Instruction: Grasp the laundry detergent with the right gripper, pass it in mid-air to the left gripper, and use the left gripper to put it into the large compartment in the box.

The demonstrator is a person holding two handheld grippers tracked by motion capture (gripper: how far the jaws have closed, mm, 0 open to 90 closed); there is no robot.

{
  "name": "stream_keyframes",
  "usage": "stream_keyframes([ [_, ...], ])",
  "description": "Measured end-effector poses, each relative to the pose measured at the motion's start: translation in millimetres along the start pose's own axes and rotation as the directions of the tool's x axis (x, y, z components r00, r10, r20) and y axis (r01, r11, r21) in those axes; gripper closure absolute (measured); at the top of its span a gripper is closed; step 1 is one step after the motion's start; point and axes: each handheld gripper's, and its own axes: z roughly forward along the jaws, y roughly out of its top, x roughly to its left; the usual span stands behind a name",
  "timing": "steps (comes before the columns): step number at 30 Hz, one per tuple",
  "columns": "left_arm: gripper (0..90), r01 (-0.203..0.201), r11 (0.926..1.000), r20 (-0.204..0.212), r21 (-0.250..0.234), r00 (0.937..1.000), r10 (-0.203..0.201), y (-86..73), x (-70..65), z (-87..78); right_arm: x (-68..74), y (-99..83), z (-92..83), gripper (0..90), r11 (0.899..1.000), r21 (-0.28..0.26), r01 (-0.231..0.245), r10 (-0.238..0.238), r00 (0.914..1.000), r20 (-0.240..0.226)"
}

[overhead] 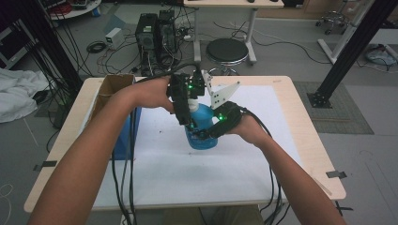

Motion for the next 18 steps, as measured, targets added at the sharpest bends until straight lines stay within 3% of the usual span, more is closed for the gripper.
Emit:
stream_keyframes([
  [18, 3.3, -0.027, 0.9994, 0.004, 0.021, 0.9996, 0.027, 6.7, 3.6, 9.2, 0.8, 1.4, -4.6, 45.1, 1.0, -0.007, -0.009, 0.009, 1.0, 0.0],
])
